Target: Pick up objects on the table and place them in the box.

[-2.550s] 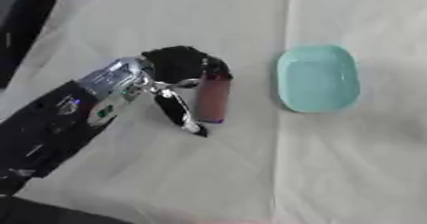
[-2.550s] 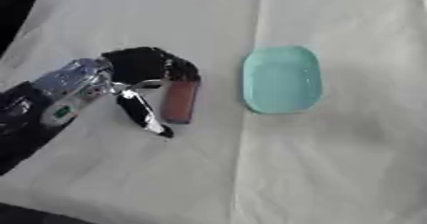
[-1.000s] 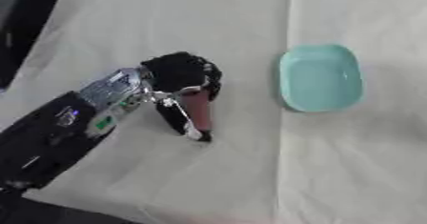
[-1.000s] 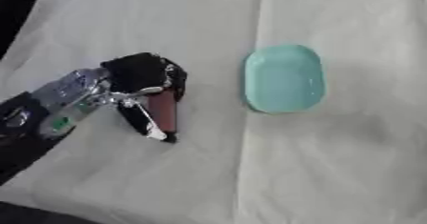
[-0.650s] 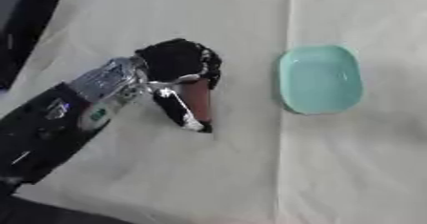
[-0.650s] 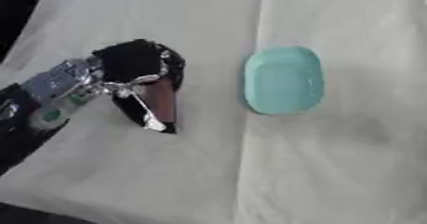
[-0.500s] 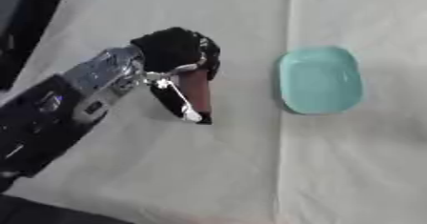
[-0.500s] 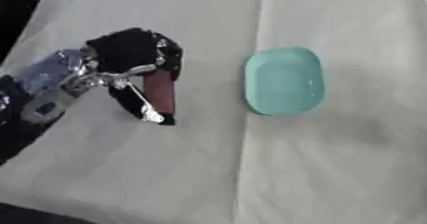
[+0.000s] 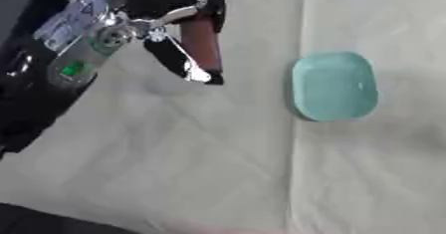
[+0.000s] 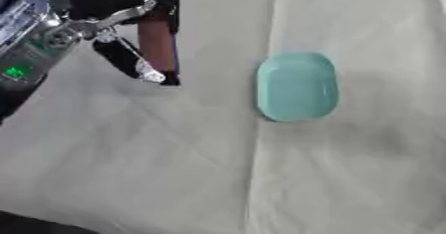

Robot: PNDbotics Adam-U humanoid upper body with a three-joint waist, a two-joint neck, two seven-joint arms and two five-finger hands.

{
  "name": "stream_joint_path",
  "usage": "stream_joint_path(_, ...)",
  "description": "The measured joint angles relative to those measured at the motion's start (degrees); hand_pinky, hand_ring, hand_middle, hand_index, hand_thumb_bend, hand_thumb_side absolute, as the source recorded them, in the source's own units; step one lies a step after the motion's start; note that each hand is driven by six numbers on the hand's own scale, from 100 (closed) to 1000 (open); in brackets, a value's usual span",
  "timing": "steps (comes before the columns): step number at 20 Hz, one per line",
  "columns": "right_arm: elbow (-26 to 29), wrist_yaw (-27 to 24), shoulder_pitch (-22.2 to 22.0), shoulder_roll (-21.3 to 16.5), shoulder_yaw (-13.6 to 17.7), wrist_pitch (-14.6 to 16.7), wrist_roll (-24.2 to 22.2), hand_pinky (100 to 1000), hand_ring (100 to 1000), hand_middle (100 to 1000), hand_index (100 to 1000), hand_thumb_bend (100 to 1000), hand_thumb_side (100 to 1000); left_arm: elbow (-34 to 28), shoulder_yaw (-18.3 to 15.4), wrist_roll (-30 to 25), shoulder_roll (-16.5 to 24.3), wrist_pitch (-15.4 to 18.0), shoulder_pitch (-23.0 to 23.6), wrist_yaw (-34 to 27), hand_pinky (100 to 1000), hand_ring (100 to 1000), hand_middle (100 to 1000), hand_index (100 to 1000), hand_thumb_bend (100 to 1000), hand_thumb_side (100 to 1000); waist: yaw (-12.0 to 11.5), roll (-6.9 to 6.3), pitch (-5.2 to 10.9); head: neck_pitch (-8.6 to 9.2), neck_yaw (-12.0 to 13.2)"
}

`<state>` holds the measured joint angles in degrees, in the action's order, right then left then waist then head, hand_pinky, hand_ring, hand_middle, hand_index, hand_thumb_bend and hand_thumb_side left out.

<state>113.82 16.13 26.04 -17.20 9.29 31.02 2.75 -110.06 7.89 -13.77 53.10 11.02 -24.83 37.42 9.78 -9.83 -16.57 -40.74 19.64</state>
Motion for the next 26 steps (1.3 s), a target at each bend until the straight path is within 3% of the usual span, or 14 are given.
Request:
stream_joint_path(18,0.0,-0.6,0.5,0.0,-0.8,0.4,-0.9,194,362,613,821,100,772,2.9,5.9,-5.3,-6.1,3.0,-9.5,-2.6,100,343,327,470,425,100,2.4,-0.54,0.00,-0.09,0.1)
stream_joint_path(26,0.0,-1.4,2.0,0.1,-1.6,0.7,-1.7,196,363,610,818,100,772,4.4,7.6,-6.5,-7.9,4.2,-12.1,-2.5,100,342,324,468,411,100,4.5,-1.12,-0.05,-0.05,1.1)
